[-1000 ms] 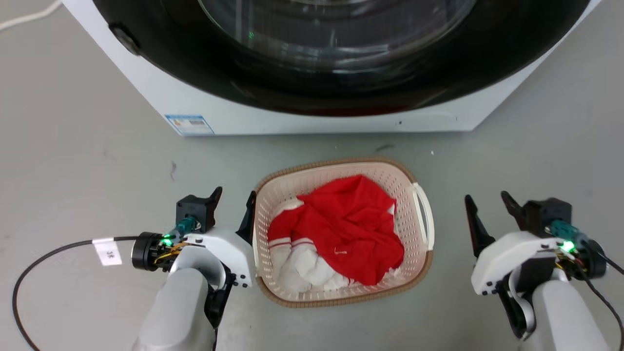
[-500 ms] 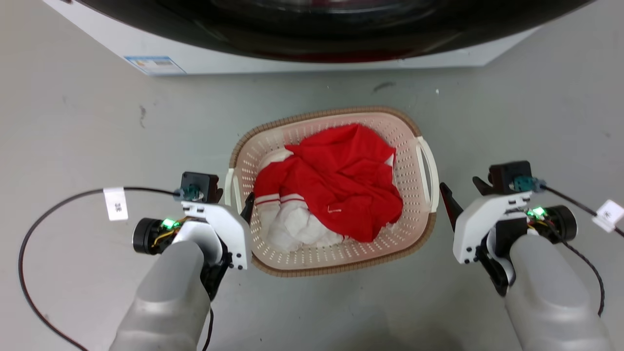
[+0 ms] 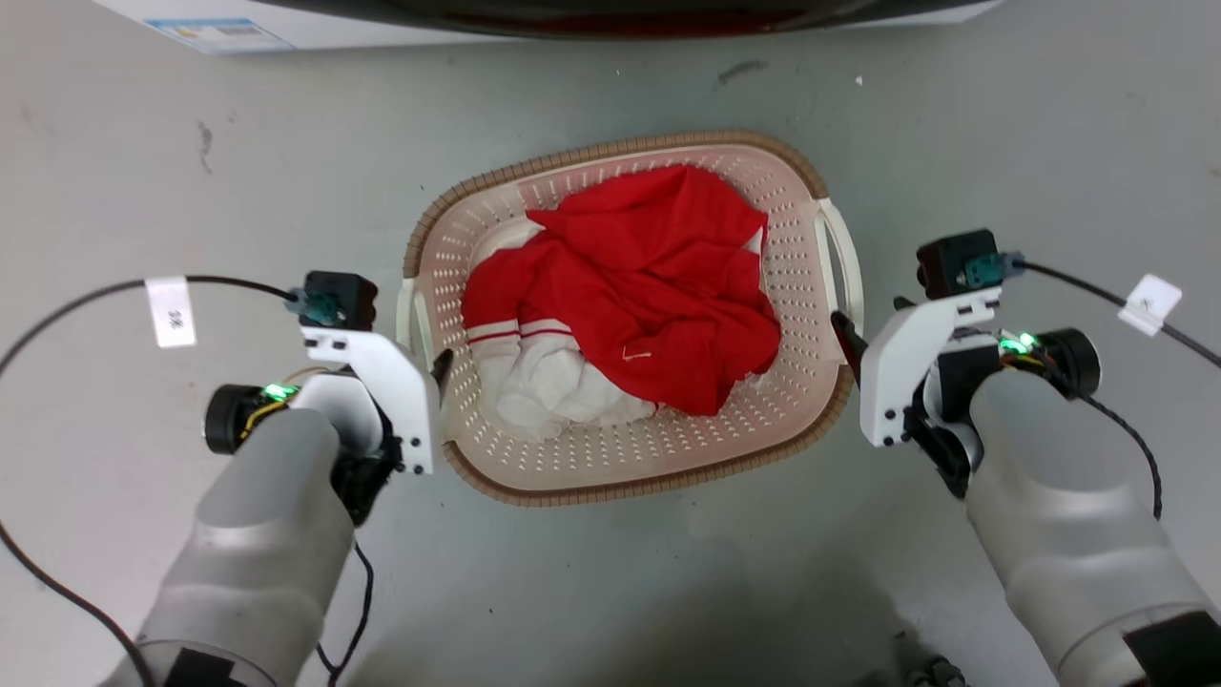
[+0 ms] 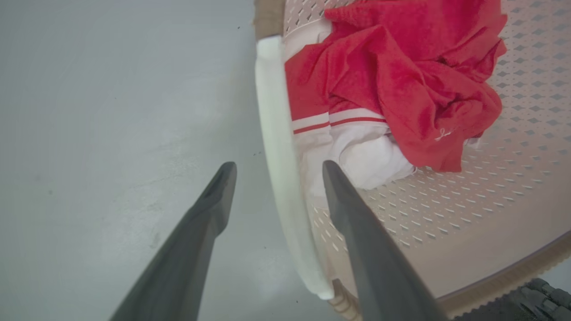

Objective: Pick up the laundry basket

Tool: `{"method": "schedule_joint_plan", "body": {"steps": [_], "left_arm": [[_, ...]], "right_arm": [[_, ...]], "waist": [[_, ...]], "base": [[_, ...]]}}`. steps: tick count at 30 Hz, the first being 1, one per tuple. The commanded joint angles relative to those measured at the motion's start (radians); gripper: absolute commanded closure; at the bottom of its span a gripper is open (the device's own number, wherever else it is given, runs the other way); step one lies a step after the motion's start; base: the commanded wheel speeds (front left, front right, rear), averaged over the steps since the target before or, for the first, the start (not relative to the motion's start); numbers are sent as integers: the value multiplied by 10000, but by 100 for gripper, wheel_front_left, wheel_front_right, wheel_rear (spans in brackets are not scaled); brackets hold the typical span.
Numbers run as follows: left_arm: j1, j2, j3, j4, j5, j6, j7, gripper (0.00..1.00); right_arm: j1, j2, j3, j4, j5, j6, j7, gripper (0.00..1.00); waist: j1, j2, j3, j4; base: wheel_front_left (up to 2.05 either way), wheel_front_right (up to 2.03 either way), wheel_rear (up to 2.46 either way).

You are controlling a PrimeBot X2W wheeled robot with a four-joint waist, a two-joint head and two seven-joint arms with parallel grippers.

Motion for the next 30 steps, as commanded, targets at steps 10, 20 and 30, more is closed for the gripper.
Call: {"method": "schedule_joint_plan", "body": {"steps": [10,20,30], "left_arm": [[-751,616,-809,97,-1008,8,224,0],[-1269,599,-1384,462,-1640,12,223,0],[-1451,639,-1903,557,-2252,13,31,100]], "right_arm": [[-1263,249,681,931,802,-7,-137,0],[-1713,302,1301,1322,1322,-7,-149,0],[-1753,248,1791,1503,1804,-8,-27,100]], "waist": [[-1,-1,801,-116],[-1,-1,1124,-79],[-1,-1,1064,-59]], "base": [[0,0,0],[0,0,0],[0,0,0]]}}
